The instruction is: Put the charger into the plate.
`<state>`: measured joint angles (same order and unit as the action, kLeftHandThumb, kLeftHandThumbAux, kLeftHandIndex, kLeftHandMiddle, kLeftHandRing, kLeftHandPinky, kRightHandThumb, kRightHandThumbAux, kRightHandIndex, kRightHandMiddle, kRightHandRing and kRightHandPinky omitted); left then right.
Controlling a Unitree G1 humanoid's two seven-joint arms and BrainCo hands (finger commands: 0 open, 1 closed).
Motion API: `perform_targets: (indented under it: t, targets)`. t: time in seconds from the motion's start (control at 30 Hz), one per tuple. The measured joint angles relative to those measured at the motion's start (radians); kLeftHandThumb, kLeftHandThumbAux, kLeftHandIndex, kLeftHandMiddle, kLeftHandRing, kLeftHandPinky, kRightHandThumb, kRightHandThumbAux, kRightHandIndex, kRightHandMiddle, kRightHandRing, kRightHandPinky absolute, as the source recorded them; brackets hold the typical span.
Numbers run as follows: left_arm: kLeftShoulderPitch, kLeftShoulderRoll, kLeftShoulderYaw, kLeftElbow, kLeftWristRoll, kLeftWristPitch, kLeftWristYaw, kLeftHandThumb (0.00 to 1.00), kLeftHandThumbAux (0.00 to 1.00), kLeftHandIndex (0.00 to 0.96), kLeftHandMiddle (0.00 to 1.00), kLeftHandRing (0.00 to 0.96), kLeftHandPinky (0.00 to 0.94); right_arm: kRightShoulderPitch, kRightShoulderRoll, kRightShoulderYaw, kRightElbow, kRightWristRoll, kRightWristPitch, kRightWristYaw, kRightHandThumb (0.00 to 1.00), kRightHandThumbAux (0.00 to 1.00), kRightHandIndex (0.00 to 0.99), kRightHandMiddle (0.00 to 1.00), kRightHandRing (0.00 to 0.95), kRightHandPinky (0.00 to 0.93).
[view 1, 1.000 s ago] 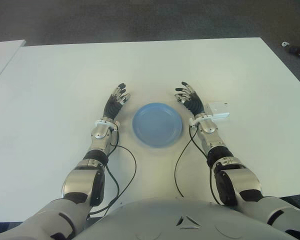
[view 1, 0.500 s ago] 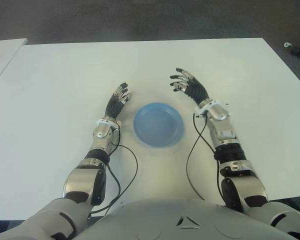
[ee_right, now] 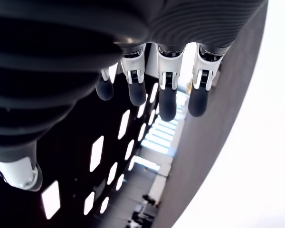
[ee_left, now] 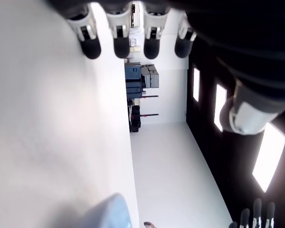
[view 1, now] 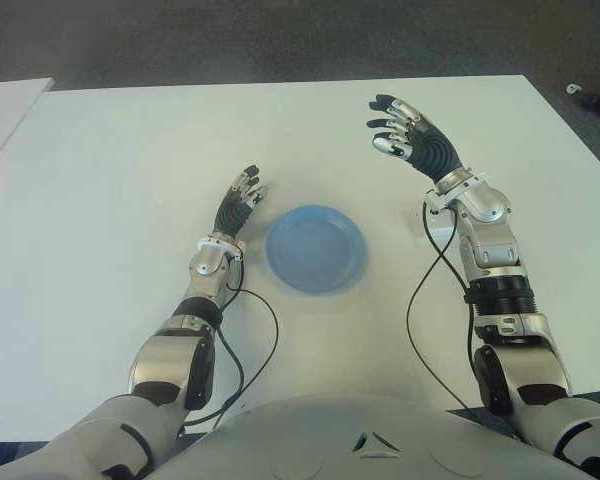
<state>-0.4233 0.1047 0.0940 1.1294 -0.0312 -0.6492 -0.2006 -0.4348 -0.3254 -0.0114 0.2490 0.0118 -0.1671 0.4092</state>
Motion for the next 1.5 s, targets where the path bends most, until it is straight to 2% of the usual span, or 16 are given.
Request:
perform_targets:
  t: [0.3,0.47,0.7,0.83,1.13,1.3,1.5]
  targets:
    - [-0.003,-0.002,0.000,0.005,0.012,-0.003,0.004,0.051,0.507,0.000,0.000,0.000,0.000,-0.013,-0.074,0.022,0.078,-0.137,-0.155,-0.065,0.456,0.363,0.000,0.023,0.052,0.089]
    - [-0.005,-0.003,0.002,0.008,0.012,-0.008,0.004,0.049,0.519,0.000,0.000,0.000,0.000,-0.056,-0.178,0.081,0.261,-0.305,-0.310,-0.137,0.368,0.327,0.000,0.006,0.026,0.051]
    - [-0.006,-0.003,0.003,0.010,0.012,-0.019,0.004,0.041,0.521,0.000,0.000,0.000,0.000,-0.147,-0.306,0.167,0.553,-0.465,-0.436,-0.244,0.312,0.257,0.000,0.000,0.001,0.003]
    - [-0.006,-0.004,0.003,0.010,0.012,-0.019,0.004,0.023,0.522,0.000,0.000,0.000,0.000,-0.162,-0.364,0.220,0.631,-0.550,-0.490,-0.310,0.306,0.168,0.000,0.000,0.000,0.000]
    - [0.000,-0.003,0.006,0.005,0.010,-0.020,0.002,0.007,0.529,0.000,0.000,0.000,0.000,-0.150,-0.436,0.308,0.679,-0.683,-0.532,-0.493,0.352,0.081,0.000,0.000,0.000,0.000]
    - [0.003,-0.004,0.008,-0.003,0.006,-0.018,-0.011,0.005,0.533,0.000,0.000,0.000,0.000,-0.148,-0.445,0.354,0.752,-0.737,-0.526,-0.583,0.360,0.062,0.000,0.000,0.000,0.000]
    - [0.007,-0.006,0.009,-0.016,0.000,-0.008,-0.017,0.001,0.535,0.000,0.000,0.000,0.000,-0.150,-0.444,0.397,0.818,-0.767,-0.511,-0.633,0.372,0.058,0.000,0.000,0.000,0.000]
